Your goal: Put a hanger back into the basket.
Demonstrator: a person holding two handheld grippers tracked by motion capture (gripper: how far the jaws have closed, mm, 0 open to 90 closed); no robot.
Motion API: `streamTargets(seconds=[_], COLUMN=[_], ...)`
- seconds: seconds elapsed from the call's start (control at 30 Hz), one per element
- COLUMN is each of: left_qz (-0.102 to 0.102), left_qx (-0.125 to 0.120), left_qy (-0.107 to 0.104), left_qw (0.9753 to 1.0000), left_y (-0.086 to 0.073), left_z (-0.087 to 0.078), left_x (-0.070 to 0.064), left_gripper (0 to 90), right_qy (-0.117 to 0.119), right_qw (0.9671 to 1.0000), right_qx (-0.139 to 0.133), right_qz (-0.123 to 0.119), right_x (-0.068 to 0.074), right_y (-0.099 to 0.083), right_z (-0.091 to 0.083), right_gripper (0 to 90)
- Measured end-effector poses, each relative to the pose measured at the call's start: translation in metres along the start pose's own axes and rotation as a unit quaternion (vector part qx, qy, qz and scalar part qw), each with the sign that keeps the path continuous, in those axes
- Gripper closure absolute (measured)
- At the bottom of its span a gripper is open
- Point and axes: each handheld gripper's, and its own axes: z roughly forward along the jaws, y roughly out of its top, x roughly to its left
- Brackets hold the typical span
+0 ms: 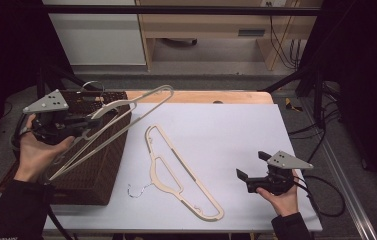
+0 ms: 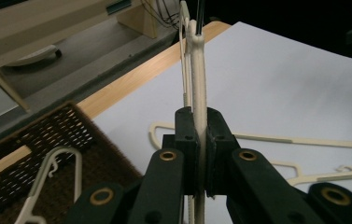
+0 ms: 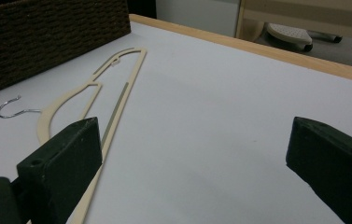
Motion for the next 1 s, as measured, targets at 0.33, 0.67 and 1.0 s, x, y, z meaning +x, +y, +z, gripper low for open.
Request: streamTargets(seconds=[0.33,0.67,1.0], left_qz=[-0.031,-0.059,-0.080], left_qx=[0.010,0.008,0.014], left_qy=[0.043,0.071,0.081], left_qw=[0.9986,0.9957,0.9934], left_y=[-0.022,-0.047,-0.075], left_z=[-0.007,-0.020,-0.027], left_x=[0.047,0.077,0.093], left_gripper=[86.0,85.9,86.0], right_qy=[-0.001,-0.001,0.000], right_qw=[1.0000,1.0000,1.0000], right_qx=[0.003,0.003,0.004], right_qz=[-0.002,-0.003,-0.003], right_x=[0.000,0.000,0.000], right_y=[-0.001,-0.001,-0.001], right_z=[0.002,0.002,0.003], right_gripper=[3.5,3.6,3.8])
